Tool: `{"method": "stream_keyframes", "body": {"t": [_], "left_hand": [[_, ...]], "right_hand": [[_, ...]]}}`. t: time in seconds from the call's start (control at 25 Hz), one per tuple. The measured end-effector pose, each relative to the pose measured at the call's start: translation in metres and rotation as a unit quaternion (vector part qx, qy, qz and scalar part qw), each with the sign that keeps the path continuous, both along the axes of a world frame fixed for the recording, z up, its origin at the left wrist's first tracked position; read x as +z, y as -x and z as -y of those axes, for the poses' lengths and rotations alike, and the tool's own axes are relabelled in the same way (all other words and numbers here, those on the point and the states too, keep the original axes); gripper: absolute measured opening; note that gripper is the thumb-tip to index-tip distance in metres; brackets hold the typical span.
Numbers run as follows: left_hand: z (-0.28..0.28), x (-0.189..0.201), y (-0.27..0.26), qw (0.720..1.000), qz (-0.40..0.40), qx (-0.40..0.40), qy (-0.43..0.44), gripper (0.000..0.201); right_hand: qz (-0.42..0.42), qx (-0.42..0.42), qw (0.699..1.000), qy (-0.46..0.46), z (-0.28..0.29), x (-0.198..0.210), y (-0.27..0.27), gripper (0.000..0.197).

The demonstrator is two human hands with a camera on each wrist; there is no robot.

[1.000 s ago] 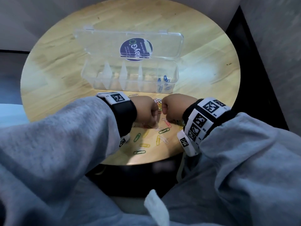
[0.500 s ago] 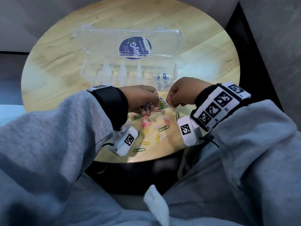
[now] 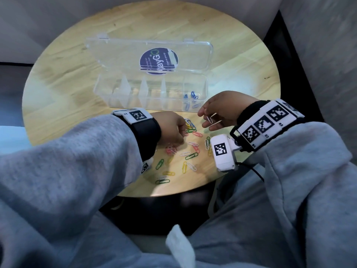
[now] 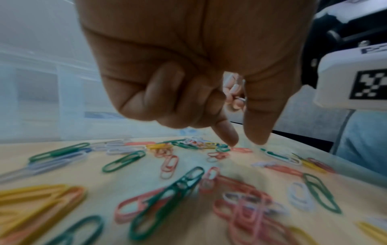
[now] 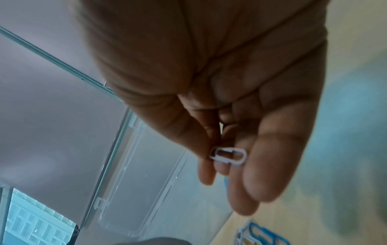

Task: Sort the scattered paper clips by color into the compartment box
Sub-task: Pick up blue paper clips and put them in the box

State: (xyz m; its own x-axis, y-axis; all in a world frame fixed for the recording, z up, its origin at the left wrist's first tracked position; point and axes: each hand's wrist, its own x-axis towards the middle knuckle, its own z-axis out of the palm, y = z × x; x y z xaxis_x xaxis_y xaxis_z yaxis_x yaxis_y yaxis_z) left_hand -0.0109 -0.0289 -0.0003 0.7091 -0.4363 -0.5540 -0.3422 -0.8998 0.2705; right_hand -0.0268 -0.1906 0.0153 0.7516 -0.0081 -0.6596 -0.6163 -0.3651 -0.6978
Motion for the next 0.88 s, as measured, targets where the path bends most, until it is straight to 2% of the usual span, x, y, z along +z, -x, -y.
{"method": "stream_keyframes", "body": {"t": [0.16,0.28,0.36,0.44,0.56,0.72,0.88], "left_hand": [[-0.006,0.010,-0.010,0.999,0.006,0.025,0.024,0.013],[-0.008,0.013,-0.012,0.982,-0.121,0.100,0.102,0.009],[-0.006,0.011,-0.007,0.973,-0.175,0.097,0.117,0.008],[-0.003,0.005,-0.001,0.983,-0.156,0.053,0.084,0.009],[0.004,-0.004,0.011,0.995,-0.101,0.006,0.022,0.012],[0.015,-0.006,0.017,0.998,-0.025,-0.045,-0.044,0.008],[0.019,-0.007,0.016,0.995,-0.026,-0.073,-0.066,0.010]], "right_hand": [[-0.028,-0.052,0.995,-0.078,0.005,0.004,-0.001,0.028],[-0.035,-0.059,0.992,-0.107,0.010,0.007,-0.003,0.029],[-0.022,-0.028,0.999,-0.038,0.010,0.004,-0.002,0.023],[-0.001,0.067,0.994,0.087,0.010,0.000,0.001,0.017],[0.013,0.221,0.946,0.236,0.007,-0.005,0.007,0.019],[0.003,0.263,0.923,0.282,-0.003,-0.010,0.013,0.018],[-0.005,0.281,0.901,0.330,-0.006,-0.026,0.012,0.033]]}}
